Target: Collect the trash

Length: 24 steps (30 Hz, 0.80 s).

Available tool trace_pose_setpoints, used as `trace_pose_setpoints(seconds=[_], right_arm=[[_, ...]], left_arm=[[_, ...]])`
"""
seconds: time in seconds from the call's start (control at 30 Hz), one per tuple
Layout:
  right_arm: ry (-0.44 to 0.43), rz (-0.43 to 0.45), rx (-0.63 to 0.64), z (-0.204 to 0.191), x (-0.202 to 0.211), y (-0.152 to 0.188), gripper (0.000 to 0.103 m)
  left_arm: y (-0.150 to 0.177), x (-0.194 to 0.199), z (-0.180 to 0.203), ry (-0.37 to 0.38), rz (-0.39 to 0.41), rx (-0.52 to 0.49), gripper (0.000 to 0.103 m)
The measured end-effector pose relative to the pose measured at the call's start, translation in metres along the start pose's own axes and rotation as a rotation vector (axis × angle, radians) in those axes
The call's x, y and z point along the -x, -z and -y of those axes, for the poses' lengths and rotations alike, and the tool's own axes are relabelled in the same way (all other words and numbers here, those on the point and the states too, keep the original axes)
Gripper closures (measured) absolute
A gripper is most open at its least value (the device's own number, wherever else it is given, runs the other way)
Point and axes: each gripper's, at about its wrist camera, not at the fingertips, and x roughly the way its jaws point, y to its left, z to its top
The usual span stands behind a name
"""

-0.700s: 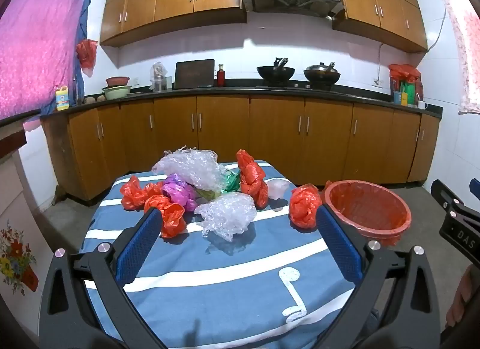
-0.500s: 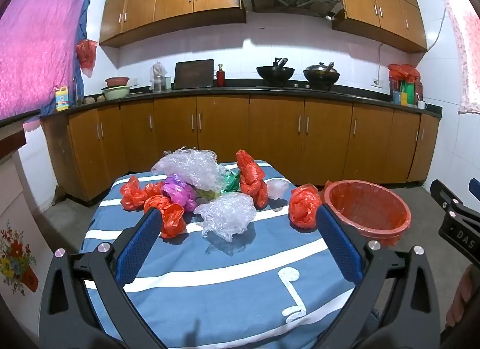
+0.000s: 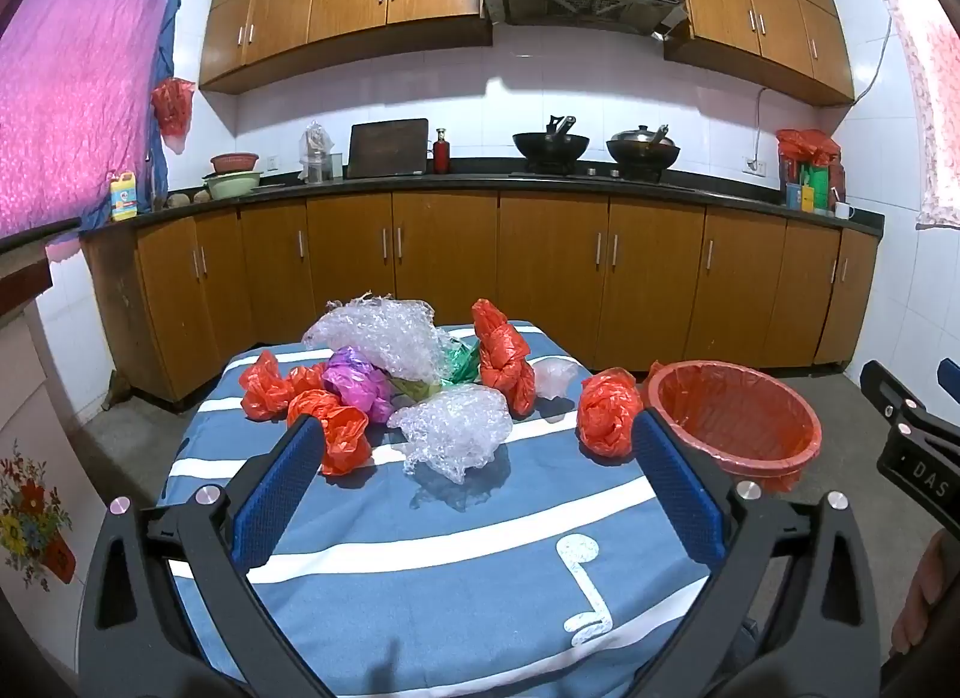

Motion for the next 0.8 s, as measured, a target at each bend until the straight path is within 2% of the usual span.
trace_pose_setpoints(seconds=[0.8], right_arm=[[-0.001, -0.002, -0.001, 0.0006, -0.0009, 0.0006, 0.004]], left_arm=[[0.0001, 0.0000, -0.0003, 0.001, 0.001, 0.002, 0.002]])
